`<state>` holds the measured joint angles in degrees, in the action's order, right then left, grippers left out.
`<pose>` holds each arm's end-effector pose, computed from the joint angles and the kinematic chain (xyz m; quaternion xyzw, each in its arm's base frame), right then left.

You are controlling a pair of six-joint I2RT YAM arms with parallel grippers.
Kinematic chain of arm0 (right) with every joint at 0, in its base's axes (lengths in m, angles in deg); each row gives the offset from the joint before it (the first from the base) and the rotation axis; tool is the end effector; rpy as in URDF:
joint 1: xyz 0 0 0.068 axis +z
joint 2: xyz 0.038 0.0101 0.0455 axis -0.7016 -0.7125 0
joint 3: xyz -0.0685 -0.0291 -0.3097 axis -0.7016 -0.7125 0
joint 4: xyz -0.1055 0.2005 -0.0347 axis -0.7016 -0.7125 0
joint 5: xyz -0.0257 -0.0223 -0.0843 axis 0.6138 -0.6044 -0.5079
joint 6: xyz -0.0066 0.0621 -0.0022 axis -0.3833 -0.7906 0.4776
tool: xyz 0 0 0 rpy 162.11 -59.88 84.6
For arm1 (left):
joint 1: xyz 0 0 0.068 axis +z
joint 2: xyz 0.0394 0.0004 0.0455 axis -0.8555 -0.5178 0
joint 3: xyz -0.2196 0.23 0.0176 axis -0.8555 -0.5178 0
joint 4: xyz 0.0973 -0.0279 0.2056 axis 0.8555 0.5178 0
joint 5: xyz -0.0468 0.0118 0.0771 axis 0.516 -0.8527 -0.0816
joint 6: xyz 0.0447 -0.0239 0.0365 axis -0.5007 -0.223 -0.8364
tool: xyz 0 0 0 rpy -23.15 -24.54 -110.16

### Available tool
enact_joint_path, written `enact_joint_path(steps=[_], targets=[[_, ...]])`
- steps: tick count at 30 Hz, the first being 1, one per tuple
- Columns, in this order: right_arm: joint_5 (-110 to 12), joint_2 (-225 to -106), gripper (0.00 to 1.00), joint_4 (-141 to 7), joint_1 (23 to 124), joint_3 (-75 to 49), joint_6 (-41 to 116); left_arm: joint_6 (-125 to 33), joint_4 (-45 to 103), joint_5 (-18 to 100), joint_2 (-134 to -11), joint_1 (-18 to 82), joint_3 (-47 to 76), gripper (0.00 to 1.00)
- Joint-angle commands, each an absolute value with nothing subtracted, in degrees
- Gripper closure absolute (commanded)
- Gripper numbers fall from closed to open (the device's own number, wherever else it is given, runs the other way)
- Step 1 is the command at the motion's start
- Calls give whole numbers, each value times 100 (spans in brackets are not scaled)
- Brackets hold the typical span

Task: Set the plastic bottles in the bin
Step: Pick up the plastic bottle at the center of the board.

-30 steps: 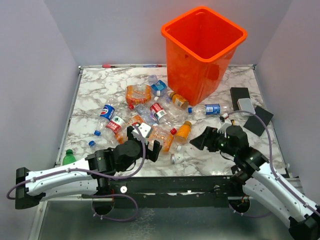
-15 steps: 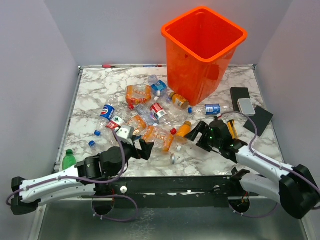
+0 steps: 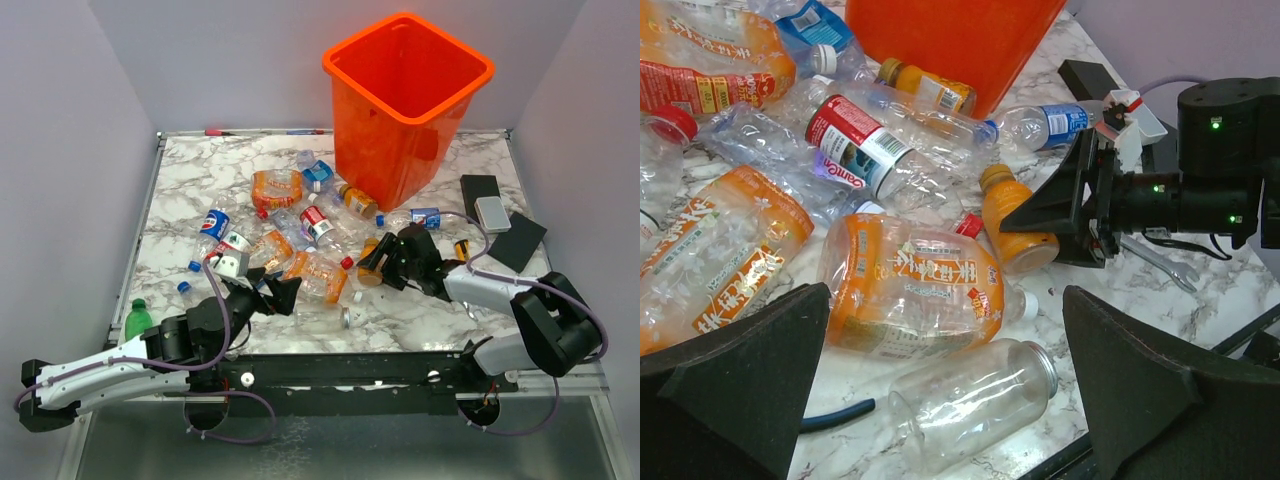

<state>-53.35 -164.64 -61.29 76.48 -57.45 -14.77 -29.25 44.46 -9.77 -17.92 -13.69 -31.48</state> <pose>0.1993 0.1271 0.2165 0.2082 0.8961 0.2965 0.2565 0.0435 -0.0306 0.2870 0.0436 0.7434 -0.2938 0.5992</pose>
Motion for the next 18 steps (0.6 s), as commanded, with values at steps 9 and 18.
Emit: enact_joint_path(steps=[9,18], targets=[[-5185,-15326,71,-6353,7646,-6015,-972,-2909,4419,-1138,-1694,-1417,-3131,1],[-3591,-12153,78,-5864,7659,-6562,1033,-2865,3633,-830,-1411,-1412,-2996,1]])
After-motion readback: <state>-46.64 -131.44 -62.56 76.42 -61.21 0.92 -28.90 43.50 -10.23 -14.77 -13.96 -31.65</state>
